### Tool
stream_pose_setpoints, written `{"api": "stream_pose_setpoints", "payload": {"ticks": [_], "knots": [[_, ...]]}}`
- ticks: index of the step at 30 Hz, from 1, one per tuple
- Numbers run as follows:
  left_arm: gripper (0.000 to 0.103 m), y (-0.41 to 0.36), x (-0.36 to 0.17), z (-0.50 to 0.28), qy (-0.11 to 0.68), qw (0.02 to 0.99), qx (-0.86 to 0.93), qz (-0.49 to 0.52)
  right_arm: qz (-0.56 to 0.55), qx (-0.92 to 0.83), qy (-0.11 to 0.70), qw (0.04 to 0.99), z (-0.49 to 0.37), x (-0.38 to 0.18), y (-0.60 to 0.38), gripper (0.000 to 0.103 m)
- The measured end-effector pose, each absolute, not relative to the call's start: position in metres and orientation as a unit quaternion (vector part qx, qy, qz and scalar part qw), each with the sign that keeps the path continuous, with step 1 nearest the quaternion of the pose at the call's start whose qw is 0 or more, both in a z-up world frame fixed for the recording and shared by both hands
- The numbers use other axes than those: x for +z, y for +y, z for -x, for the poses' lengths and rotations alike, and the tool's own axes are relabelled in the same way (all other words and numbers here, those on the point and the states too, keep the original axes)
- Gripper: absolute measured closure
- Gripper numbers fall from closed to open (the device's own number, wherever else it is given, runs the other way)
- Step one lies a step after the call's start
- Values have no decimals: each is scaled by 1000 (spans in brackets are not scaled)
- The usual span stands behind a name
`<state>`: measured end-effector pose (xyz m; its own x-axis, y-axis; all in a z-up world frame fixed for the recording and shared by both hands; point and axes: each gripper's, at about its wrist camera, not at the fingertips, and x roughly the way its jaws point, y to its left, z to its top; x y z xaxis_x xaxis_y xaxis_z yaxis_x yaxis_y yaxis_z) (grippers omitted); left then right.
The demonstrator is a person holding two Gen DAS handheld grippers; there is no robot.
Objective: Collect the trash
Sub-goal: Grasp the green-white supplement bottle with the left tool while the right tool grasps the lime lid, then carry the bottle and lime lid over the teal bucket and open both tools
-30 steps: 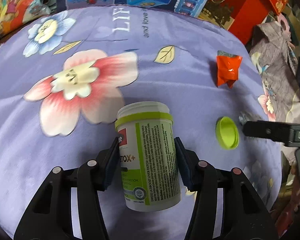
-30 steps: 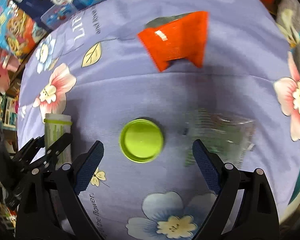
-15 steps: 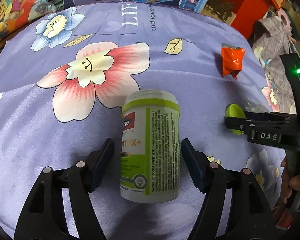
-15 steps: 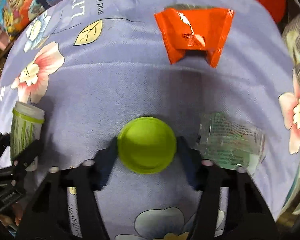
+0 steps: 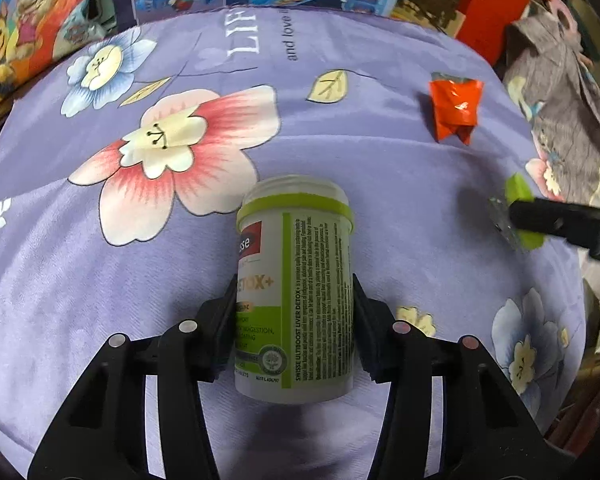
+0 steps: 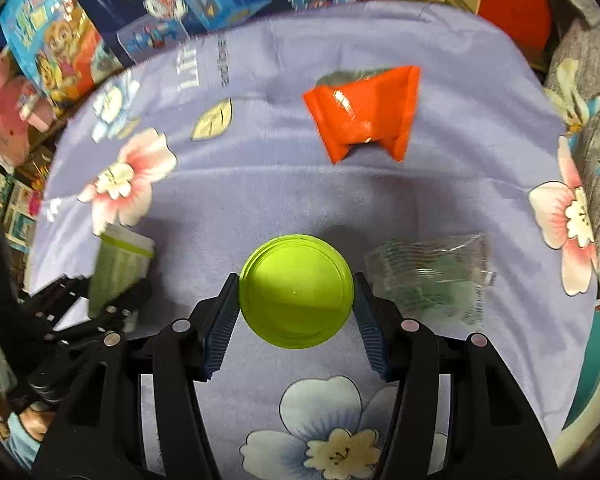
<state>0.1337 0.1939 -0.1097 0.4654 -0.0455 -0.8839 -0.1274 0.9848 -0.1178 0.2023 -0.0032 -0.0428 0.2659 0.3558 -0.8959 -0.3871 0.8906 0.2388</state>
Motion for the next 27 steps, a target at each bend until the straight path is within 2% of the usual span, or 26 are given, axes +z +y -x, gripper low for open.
{"api": "stream_pose_setpoints", "payload": {"ticks": [15,27], "knots": [[52,95,-66,-148,497,866,-47,35,-80,174,537,822,-191,-26,-153,50],[52,-72,-40,-165,488,850,-195,-41,-189,47,498,845,-156,-22,-350,49]]}}
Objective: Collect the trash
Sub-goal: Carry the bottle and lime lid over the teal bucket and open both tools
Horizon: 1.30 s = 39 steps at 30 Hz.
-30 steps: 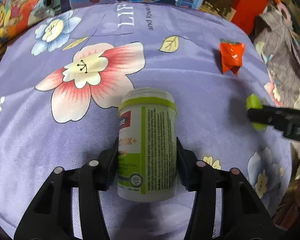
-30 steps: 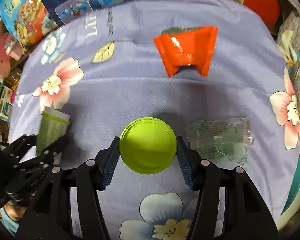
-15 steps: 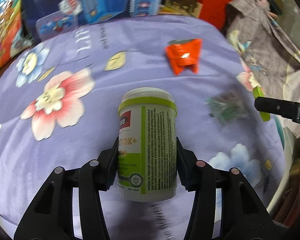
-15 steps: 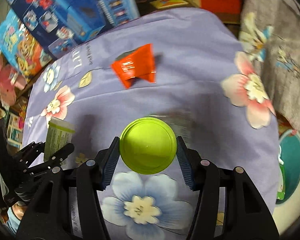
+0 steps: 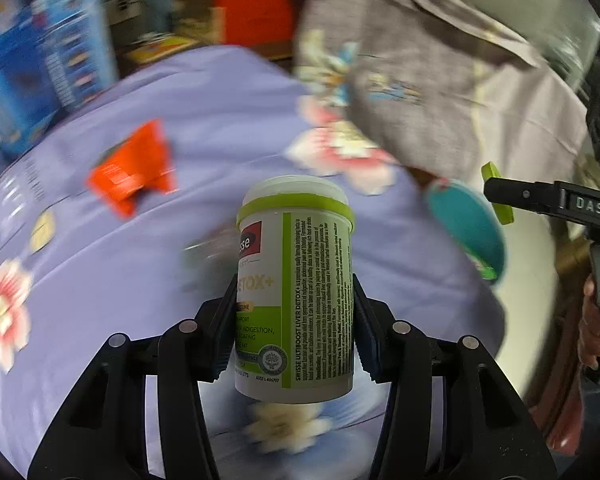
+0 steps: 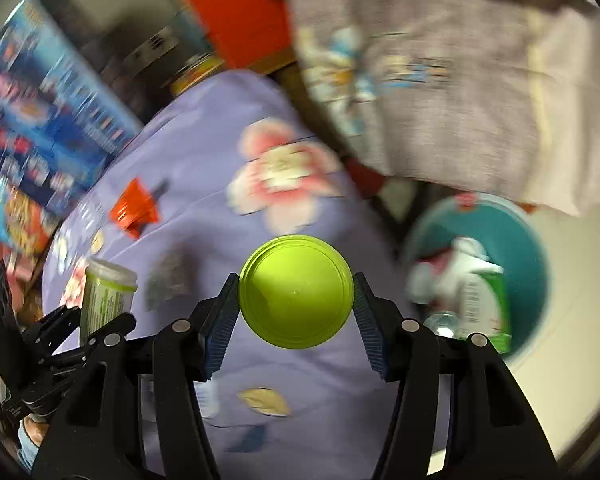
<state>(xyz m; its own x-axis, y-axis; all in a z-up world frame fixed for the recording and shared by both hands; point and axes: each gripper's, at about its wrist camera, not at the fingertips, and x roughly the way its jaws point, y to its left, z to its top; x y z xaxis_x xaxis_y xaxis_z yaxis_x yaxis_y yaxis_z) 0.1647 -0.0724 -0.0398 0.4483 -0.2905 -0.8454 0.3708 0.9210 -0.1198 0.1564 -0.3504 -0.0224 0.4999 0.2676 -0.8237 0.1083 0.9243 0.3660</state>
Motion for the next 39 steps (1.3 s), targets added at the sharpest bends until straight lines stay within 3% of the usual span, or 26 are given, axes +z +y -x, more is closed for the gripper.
{"api": "stream_pose_setpoints", "payload": {"ticks": [10,21,29,33,39], "knots": [[52,-212,-48,-163,494,814,-285,-107,-261,-30,496,828,-118,-59,-468,49],[52,-319,-89,-156,526,768,-331,-155,-294,-51,521,799,-98,-97,-521,49],[51,-353,-122,-168,560,745,-326,-159,-304,-58,526,792,-99,-108,-536,49],[39,-354,-126,-171,560,747,-321,-159,-307,-58,531,788,-103,-115,-539,49],[34,-340,-123,-181,561,757,-304,-140,-303,-52,538,785,-110,-121,-534,49]]}}
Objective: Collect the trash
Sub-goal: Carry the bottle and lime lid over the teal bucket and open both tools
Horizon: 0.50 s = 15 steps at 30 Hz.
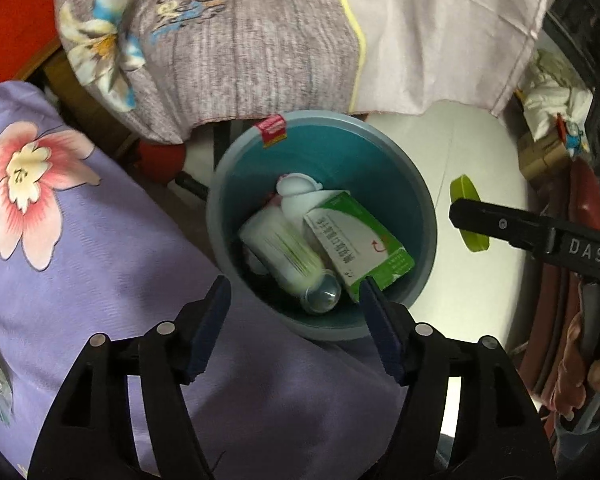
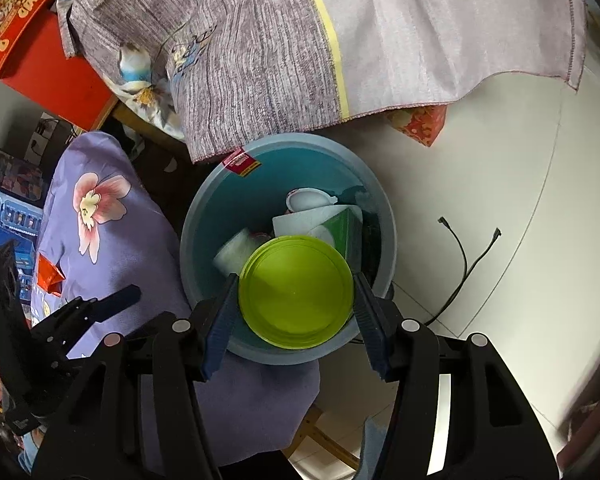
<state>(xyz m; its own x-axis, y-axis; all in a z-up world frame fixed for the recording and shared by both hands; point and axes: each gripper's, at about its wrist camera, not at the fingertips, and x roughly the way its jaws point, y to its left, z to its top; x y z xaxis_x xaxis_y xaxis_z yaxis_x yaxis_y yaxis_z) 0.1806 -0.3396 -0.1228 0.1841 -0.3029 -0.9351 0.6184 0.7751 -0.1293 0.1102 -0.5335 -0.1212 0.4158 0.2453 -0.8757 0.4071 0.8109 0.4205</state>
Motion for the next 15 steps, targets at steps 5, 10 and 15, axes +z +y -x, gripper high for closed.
{"api": "stream_pose_setpoints", "payload": {"ticks": [5,10,15], "knots": [[16,-328,-116,-181,553,768,-293,-134,-299,-47,544,783,-119,-125,-528,49],[12,-318,-111,-177,545,774,-291,-137,-295,-37,551,780,-128,-128,-519,47],[12,-313,-109,-173,544,774,-292,-137,-298,-39,553,777,-131,-128,-516,35]]}}
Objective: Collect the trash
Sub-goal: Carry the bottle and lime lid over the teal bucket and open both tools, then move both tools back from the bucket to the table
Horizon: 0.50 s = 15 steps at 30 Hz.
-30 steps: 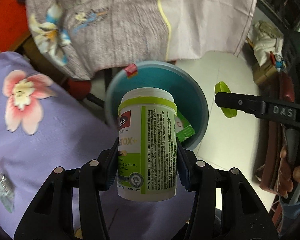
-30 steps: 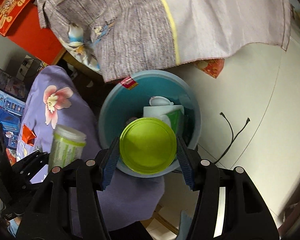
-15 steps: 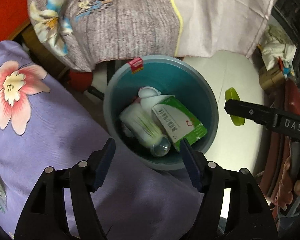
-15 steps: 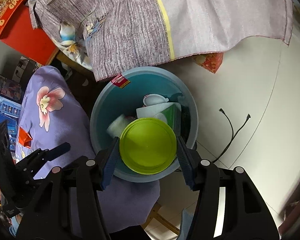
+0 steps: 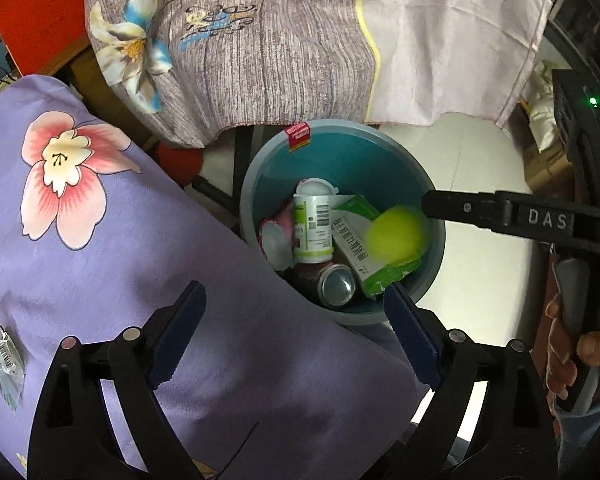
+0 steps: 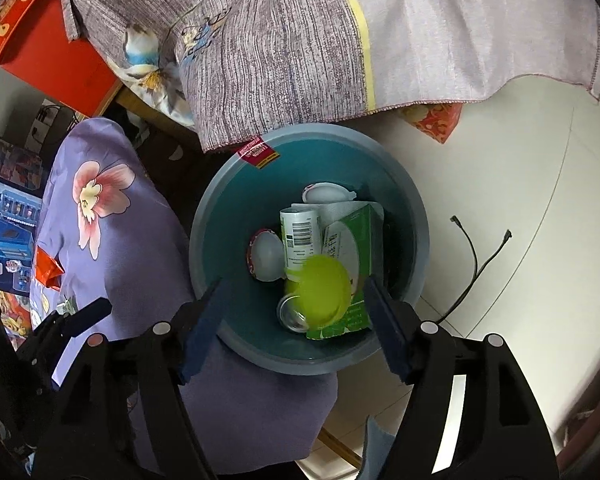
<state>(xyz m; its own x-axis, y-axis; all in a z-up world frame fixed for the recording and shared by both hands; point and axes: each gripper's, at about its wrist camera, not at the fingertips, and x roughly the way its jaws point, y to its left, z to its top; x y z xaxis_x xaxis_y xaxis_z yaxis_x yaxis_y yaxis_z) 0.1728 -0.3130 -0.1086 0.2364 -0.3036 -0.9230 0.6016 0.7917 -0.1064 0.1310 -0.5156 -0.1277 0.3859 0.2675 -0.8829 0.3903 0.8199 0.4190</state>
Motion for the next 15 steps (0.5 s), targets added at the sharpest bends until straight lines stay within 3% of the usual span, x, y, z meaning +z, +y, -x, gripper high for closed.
{"api": "stream_pose_setpoints", "payload": {"ticks": [5,15], "knots": [[12,-308,-109,-171,546,774,-291,-134,-303,-44,559,771,-127,-129,-515,24],[12,-292,-104,-166,547,776,-289,-121,-297,-49,565,768,-123,-119,-503,23]]}}
